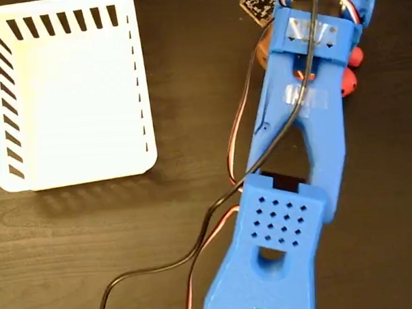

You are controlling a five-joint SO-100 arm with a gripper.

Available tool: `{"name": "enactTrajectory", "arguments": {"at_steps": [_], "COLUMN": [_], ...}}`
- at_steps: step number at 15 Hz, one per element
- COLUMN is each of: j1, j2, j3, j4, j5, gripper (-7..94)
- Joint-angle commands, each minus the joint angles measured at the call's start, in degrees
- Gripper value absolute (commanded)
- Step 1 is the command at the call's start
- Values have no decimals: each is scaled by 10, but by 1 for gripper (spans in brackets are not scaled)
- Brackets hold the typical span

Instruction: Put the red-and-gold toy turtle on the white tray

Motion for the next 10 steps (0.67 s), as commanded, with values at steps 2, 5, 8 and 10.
{"name": "enactTrajectory", "arguments": {"at_steps": [2, 5, 8, 10], "j1": [11, 13, 21, 27], "j2": [82, 92, 98, 96], "j3": [-46, -75, -112, -111], "j4": [25, 59, 68, 40], "j5": [18, 30, 48, 56], "gripper": [64, 70, 70, 67]}}
